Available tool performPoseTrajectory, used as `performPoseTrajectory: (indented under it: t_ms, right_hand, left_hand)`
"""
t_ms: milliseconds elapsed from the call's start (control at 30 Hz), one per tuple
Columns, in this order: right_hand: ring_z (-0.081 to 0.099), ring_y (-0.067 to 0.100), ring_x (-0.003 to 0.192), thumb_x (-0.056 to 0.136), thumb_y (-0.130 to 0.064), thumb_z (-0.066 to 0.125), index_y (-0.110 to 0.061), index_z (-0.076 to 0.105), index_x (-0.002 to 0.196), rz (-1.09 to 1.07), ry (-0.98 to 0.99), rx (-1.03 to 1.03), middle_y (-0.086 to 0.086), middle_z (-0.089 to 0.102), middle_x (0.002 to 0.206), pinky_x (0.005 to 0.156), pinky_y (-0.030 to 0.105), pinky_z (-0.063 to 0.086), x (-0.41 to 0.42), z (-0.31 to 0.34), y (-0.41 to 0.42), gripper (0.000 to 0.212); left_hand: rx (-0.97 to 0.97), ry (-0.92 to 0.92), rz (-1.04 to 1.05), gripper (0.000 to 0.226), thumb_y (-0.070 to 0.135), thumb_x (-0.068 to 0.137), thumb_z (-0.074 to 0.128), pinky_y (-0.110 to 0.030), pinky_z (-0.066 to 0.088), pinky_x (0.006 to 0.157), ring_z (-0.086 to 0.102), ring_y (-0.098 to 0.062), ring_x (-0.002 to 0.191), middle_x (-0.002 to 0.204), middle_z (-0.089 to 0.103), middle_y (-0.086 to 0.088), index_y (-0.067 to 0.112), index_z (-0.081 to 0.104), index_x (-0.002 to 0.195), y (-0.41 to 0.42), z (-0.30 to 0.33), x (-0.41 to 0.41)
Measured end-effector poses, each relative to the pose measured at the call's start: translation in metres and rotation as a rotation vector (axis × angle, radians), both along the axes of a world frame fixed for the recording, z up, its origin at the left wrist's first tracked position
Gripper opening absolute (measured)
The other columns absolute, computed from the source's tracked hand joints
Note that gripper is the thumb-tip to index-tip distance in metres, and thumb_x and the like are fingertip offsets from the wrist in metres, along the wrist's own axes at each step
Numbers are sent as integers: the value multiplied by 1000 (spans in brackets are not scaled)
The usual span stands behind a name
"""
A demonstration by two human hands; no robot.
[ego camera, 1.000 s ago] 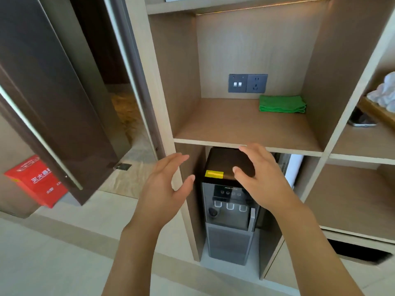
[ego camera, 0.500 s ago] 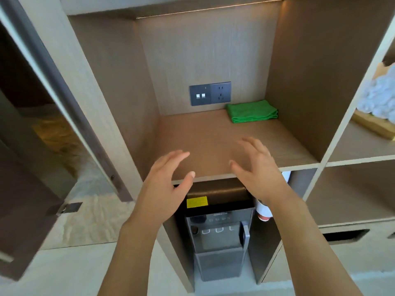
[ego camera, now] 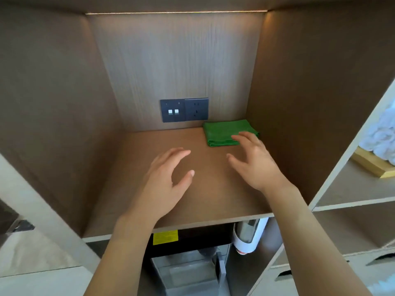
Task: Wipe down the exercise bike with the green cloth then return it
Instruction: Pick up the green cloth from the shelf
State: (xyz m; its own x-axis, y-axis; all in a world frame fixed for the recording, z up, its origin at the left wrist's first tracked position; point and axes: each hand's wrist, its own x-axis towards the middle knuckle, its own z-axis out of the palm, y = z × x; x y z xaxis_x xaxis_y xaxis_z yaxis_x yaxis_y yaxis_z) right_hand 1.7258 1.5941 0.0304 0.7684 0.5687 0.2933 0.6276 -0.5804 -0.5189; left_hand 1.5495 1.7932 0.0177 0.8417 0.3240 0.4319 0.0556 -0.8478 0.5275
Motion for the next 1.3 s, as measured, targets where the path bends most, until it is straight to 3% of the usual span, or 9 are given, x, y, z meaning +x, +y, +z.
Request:
performPoseTrajectory:
  t_ms: [67,167,300,467,733,1033,1300]
  right_hand:
    - [28,26,157,101,-39,66,-18,45,159,13,1,-53,4,33,169,127,46,28,23,2,6,65]
    - [36,30,152,99,-34,69,-11,50,155,12,-10,-63,9,39,164,125,42,31,56,7,14,64]
    - [39,32,148,97,-41,66,-16,47,157,7,-20,-143,7,39,162,123,45,35,79,8,33,68]
    - [31,30,153,97,-46,63,-21,40,160,23,63,-282,4,33,166,122,49,33,86,-10,46,71]
    - [21,27,158,97,-54,57,-26,33,163,29,93,-366,1,25,172,126,48,24,86,-17,48,76]
    - [31,28,153,98,-52,55,-29,43,158,39,74,-376,1,37,166,128,51,22,75,-6,42,65]
    - [50,27,132,97,-38,61,-27,63,143,137,-4,-248,-1,58,145,116,39,35,8,-16,11,48]
  left_hand:
    - [18,13,-14,49,44,101,61,-17,27,115,32,9,139,153,46,25,39,52,149,-1,2,24]
    - [58,60,-42,50,41,102,62,-1,12,107,32,5,141,155,45,21,36,51,151,-4,6,57]
    - [157,123,-37,55,45,101,62,-22,24,113,36,-10,145,157,45,11,31,49,154,2,13,92]
    - [315,208,-52,61,49,100,61,-35,35,118,41,-18,146,159,46,6,29,47,155,10,18,135]
    - [306,396,-113,63,45,104,54,-48,30,126,30,-27,155,168,37,-1,27,37,162,17,-19,171]
    - [278,425,-65,58,43,104,52,-48,32,124,37,-30,151,167,37,-4,25,43,158,4,-15,162]
    - [196,303,-91,46,38,102,59,-35,36,117,45,-22,137,155,48,5,28,55,146,-15,-19,70]
